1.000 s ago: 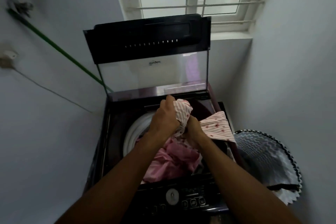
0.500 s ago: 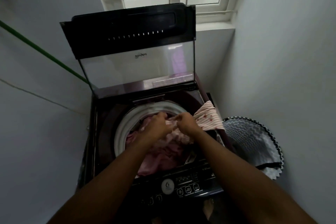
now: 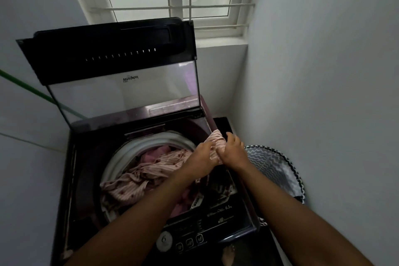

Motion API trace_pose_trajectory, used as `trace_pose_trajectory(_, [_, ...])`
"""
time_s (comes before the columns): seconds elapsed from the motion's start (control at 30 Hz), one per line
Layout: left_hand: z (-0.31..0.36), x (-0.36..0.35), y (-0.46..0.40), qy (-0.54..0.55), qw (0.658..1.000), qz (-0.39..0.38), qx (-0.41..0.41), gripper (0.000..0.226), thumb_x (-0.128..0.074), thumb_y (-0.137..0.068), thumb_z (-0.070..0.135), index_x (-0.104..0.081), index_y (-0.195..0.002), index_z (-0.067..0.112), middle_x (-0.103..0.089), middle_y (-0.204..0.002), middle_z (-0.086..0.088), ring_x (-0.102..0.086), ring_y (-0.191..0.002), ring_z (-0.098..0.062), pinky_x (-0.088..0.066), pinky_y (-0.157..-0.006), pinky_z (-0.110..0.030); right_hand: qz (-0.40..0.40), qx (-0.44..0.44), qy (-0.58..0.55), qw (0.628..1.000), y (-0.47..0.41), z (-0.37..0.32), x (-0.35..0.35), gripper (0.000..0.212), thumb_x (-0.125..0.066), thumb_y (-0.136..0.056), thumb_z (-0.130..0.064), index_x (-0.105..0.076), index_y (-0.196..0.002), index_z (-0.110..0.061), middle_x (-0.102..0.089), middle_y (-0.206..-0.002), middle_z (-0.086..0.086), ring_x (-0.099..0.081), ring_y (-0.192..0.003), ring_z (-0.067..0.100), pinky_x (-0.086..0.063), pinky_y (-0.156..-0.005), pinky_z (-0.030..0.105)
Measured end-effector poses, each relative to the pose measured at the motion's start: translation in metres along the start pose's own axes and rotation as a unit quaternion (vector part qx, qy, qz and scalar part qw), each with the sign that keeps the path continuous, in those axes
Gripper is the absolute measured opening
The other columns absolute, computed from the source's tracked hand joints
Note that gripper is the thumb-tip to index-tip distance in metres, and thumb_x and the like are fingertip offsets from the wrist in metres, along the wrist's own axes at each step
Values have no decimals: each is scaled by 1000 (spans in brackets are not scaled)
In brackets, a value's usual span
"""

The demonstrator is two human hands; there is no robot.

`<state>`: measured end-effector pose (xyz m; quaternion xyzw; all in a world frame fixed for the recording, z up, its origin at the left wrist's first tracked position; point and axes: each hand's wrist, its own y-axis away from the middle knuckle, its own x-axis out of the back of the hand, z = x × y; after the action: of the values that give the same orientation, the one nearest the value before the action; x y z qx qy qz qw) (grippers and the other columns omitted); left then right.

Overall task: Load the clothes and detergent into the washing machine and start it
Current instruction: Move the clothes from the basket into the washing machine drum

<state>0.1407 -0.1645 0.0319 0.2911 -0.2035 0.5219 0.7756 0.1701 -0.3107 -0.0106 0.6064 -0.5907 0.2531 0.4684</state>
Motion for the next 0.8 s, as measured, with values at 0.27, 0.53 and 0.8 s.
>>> trace_pose_trajectory(0.27, [-1, -34, -29, -1, 1000, 22, -8, 72, -53, -73, 66, -61, -122, 14, -60, -130, -3, -50, -128, -17, -40, -108, -36, -143, -111, -412, 893, -26, 16, 14, 66, -70, -78, 2, -51, -138, -18, -65, -115, 9, -68, -89, 21, -59, -72, 38])
trace_pose_trajectory(0.53, [5, -39, -38, 49, 994, 68, 71, 78, -73, -74, 10, -43, -144, 25, -48, -129, -7, -52, -117, -20, -36, -90, -16, -258, -72, -266, 926, -48, 18, 41, 37, -84, -69, -10, -63, -99, -11, -66, -80, 6, -62, -65, 18, -46, -51, 24])
trace_pose_trajectory(0.8, [3, -33, -34, 84, 981, 164, 62, 64, -68, -72, 13, -58, -132, 32, -66, -115, 4, -62, -102, -12, -48, -86, -24, -205, 75, -215, 952, -45, -18, 36, 16, -76, -62, -7, -76, -77, -12, -72, -69, 5, -69, -67, 17, -52, -53, 26])
